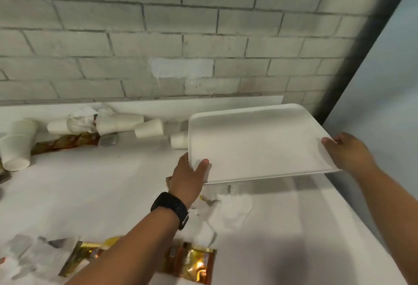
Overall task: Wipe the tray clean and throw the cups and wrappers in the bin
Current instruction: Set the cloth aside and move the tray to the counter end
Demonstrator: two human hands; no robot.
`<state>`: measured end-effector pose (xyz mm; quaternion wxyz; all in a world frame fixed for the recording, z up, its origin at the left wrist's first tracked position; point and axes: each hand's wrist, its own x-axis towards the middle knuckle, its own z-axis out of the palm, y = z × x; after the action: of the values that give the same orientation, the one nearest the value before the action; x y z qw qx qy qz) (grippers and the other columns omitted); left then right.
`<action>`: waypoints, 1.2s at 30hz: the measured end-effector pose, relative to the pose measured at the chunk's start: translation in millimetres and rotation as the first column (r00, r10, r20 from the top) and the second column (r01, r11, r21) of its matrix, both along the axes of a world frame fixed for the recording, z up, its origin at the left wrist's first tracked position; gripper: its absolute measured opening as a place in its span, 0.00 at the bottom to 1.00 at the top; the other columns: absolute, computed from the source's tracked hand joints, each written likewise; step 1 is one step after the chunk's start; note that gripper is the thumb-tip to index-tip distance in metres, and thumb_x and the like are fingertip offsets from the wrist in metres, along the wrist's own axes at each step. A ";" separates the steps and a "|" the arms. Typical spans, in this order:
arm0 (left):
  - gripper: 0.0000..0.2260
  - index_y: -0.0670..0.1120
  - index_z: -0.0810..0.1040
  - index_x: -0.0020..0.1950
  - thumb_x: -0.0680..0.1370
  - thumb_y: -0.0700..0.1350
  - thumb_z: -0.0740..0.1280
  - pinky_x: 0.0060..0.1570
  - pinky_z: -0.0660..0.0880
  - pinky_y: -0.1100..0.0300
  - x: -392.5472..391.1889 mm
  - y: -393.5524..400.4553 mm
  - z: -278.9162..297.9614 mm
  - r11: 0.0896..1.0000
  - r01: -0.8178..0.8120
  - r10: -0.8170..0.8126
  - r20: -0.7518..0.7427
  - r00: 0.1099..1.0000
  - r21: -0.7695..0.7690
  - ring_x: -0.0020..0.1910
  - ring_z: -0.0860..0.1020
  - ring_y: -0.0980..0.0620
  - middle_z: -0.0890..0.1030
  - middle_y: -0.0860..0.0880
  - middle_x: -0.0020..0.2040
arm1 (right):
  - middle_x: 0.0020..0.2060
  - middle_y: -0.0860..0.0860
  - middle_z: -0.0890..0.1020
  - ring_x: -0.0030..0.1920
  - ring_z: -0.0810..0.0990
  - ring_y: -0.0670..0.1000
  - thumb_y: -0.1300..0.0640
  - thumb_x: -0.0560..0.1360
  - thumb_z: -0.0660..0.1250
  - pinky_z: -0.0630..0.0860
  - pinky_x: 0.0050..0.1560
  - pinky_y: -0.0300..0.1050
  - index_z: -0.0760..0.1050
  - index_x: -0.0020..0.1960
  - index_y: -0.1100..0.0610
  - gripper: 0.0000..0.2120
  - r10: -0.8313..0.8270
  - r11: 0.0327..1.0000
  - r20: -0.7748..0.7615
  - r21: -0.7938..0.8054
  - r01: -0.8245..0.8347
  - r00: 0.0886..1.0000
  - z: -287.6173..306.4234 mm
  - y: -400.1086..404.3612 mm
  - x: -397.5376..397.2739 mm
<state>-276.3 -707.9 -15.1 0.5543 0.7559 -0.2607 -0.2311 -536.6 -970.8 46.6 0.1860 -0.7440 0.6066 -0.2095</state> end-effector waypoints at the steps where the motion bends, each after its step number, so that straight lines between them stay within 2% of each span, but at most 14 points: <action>1: 0.13 0.49 0.75 0.56 0.75 0.54 0.65 0.41 0.74 0.61 -2.7 -5.7 -2.5 1.000 0.014 -0.014 -0.002 1.000 0.018 0.46 0.80 0.54 0.82 0.52 0.49 | 0.48 0.59 0.79 0.47 0.75 0.59 0.47 0.78 0.62 0.68 0.47 0.47 0.74 0.49 0.57 0.13 0.006 1.000 -0.003 0.004 -0.006 1.000 -4.8 -9.2 -3.5; 3: 0.15 0.49 0.74 0.58 0.76 0.55 0.66 0.44 0.73 0.62 -14.8 -28.8 -6.4 0.998 0.052 -0.051 -0.005 0.999 0.048 0.48 0.79 0.54 0.82 0.53 0.50 | 0.49 0.59 0.79 0.47 0.75 0.59 0.47 0.78 0.62 0.67 0.47 0.47 0.75 0.52 0.58 0.14 0.005 1.000 -0.016 0.016 -0.005 1.000 -12.9 -35.4 -14.0; 7: 0.15 0.48 0.74 0.58 0.76 0.54 0.66 0.49 0.78 0.55 -26.9 -72.9 -11.1 0.987 0.073 -0.075 0.005 0.997 0.145 0.47 0.79 0.52 0.81 0.51 0.50 | 0.49 0.62 0.80 0.45 0.73 0.59 0.48 0.78 0.61 0.66 0.47 0.47 0.74 0.51 0.61 0.16 0.023 0.997 -0.057 0.070 -0.019 0.998 -34.5 -82.2 -23.1; 10: 0.13 0.46 0.74 0.54 0.77 0.54 0.65 0.38 0.72 0.60 -21.7 -90.1 -16.0 0.969 0.072 -0.079 0.021 0.997 0.237 0.40 0.78 0.53 0.80 0.49 0.46 | 0.50 0.62 0.79 0.48 0.75 0.61 0.48 0.78 0.61 0.66 0.47 0.47 0.75 0.51 0.62 0.17 0.048 0.991 -0.058 0.124 -0.041 0.997 -52.4 -101.1 -17.6; 11: 0.14 0.45 0.74 0.54 0.77 0.55 0.65 0.38 0.71 0.60 -18.3 -94.3 -19.1 0.961 0.061 -0.068 0.019 0.997 0.270 0.40 0.78 0.52 0.80 0.48 0.46 | 0.51 0.62 0.79 0.49 0.76 0.61 0.47 0.79 0.60 0.66 0.47 0.47 0.76 0.52 0.62 0.17 0.060 0.988 -0.061 0.145 -0.050 0.996 -58.7 -107.4 -13.8; 16: 0.24 0.42 0.71 0.65 0.77 0.58 0.62 0.49 0.71 0.56 5.5 -112.5 -33.1 0.925 -0.027 0.019 0.025 0.999 0.380 0.54 0.77 0.43 0.79 0.43 0.57 | 0.51 0.61 0.80 0.45 0.73 0.58 0.49 0.80 0.58 0.68 0.48 0.47 0.77 0.56 0.62 0.18 0.113 0.971 -0.063 0.220 -0.097 0.992 -83.6 -134.0 19.0; 19: 0.24 0.41 0.70 0.67 0.78 0.57 0.61 0.51 0.70 0.56 17.4 -122.0 -36.8 0.905 -0.086 0.081 0.030 0.996 0.417 0.54 0.75 0.43 0.78 0.42 0.60 | 0.55 0.63 0.78 0.52 0.76 0.62 0.54 0.81 0.56 0.68 0.50 0.48 0.76 0.58 0.63 0.16 0.093 0.965 -0.018 0.247 -0.086 0.996 -92.8 -144.6 41.3; 20: 0.24 0.41 0.70 0.67 0.78 0.56 0.61 0.52 0.70 0.55 20.7 -123.3 -38.3 0.898 -0.099 0.096 0.029 0.995 0.428 0.53 0.75 0.43 0.78 0.41 0.59 | 0.56 0.64 0.78 0.54 0.76 0.63 0.55 0.81 0.55 0.68 0.51 0.48 0.76 0.57 0.63 0.16 0.091 0.965 -0.014 0.248 -0.085 0.996 -95.1 -147.4 47.3; 22: 0.23 0.41 0.71 0.67 0.78 0.55 0.61 0.51 0.71 0.55 27.0 -123.7 -41.3 0.889 -0.107 0.110 0.019 0.994 0.446 0.52 0.76 0.43 0.78 0.41 0.58 | 0.54 0.64 0.78 0.50 0.75 0.63 0.56 0.80 0.54 0.68 0.51 0.49 0.76 0.53 0.61 0.14 0.080 0.968 -0.021 0.241 -0.073 0.997 -100.8 -150.6 56.6; 26: 0.20 0.41 0.73 0.62 0.78 0.54 0.61 0.53 0.74 0.51 35.4 -122.8 -44.5 0.888 -0.128 0.139 0.008 0.990 0.442 0.51 0.77 0.42 0.79 0.41 0.55 | 0.46 0.62 0.78 0.43 0.72 0.59 0.56 0.79 0.56 0.68 0.47 0.47 0.75 0.46 0.59 0.11 0.063 0.975 -0.011 0.215 -0.059 0.998 -113.7 -150.7 64.8; 29: 0.22 0.43 0.72 0.65 0.77 0.55 0.61 0.51 0.75 0.52 41.8 -121.7 -45.5 0.875 -0.135 0.139 0.026 0.990 0.466 0.51 0.77 0.41 0.78 0.41 0.56 | 0.41 0.60 0.75 0.41 0.73 0.60 0.57 0.78 0.57 0.68 0.45 0.46 0.73 0.41 0.59 0.11 0.048 0.984 0.031 0.168 -0.052 0.998 -119.1 -146.3 65.3; 32: 0.25 0.44 0.71 0.68 0.77 0.57 0.61 0.51 0.77 0.50 46.3 -119.7 -45.6 0.867 -0.142 0.154 0.016 0.988 0.478 0.51 0.77 0.40 0.75 0.39 0.58 | 0.39 0.61 0.76 0.40 0.73 0.60 0.58 0.78 0.58 0.68 0.44 0.46 0.74 0.39 0.61 0.11 0.034 0.988 0.068 0.147 -0.044 0.997 -121.1 -144.6 67.4; 36: 0.23 0.43 0.71 0.68 0.78 0.55 0.61 0.46 0.72 0.56 45.2 -117.6 -44.3 0.879 -0.151 0.161 0.018 0.987 0.453 0.51 0.76 0.43 0.75 0.40 0.60 | 0.40 0.61 0.76 0.40 0.74 0.60 0.58 0.78 0.58 0.69 0.43 0.46 0.75 0.41 0.62 0.12 0.034 0.993 0.065 0.113 -0.041 0.997 -121.6 -142.5 70.5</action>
<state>-231.1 -825.5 -59.4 0.3825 0.8802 -0.1325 -0.2477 -466.1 -1113.3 -75.0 0.2511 -0.7364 0.5974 -0.1943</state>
